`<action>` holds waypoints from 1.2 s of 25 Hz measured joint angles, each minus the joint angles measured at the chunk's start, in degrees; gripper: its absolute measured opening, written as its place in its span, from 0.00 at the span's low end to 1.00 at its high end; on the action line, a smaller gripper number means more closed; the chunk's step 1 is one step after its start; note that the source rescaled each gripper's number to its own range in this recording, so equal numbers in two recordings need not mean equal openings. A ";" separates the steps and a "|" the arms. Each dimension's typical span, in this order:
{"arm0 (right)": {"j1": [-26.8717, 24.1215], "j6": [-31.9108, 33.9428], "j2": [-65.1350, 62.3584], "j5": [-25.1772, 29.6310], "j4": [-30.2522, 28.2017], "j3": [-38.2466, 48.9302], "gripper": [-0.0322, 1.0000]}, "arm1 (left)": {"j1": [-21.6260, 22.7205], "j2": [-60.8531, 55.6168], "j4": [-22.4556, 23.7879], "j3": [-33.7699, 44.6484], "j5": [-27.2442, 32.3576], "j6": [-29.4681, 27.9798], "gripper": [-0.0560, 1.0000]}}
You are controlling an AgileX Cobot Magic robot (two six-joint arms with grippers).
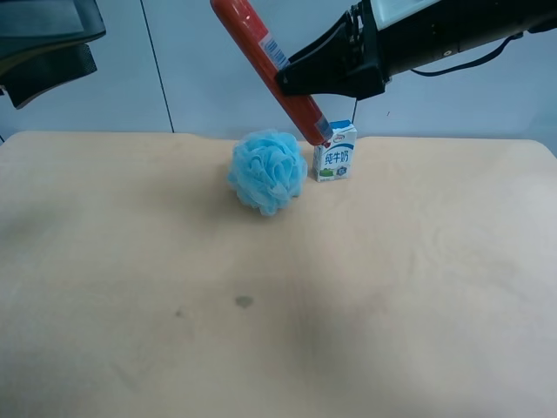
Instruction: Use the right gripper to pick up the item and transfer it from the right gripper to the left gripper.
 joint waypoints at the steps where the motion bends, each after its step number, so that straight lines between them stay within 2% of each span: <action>1: 0.00 -0.27 0.00 0.26 0.39 0.00 0.05 | 0.00 1.59 -0.23 -0.76 0.70 0.59 1.00; 8: 1.69 -1.18 0.00 0.31 2.08 0.00 0.04 | -0.39 7.90 -0.78 -6.27 6.08 2.55 0.99; 11: 3.39 -1.18 0.00 -0.63 2.34 0.00 0.04 | -3.78 8.53 -0.84 -7.90 4.81 3.22 0.96; 17: 6.83 -1.18 0.00 -4.17 2.52 0.00 0.04 | -15.67 8.57 -0.79 -9.52 -7.99 7.72 0.94; 23: 7.33 -0.87 0.00 -4.45 2.71 0.00 0.04 | -24.66 8.57 -0.84 -11.72 -21.31 13.34 0.94; 26: 7.33 -0.57 0.00 -4.67 3.15 0.00 0.04 | -26.91 8.57 -0.84 -13.34 -23.52 14.27 0.94; 30: 7.33 -0.10 0.00 -4.86 3.63 0.00 0.04 | -27.36 8.64 -0.84 -14.05 -24.85 14.58 0.94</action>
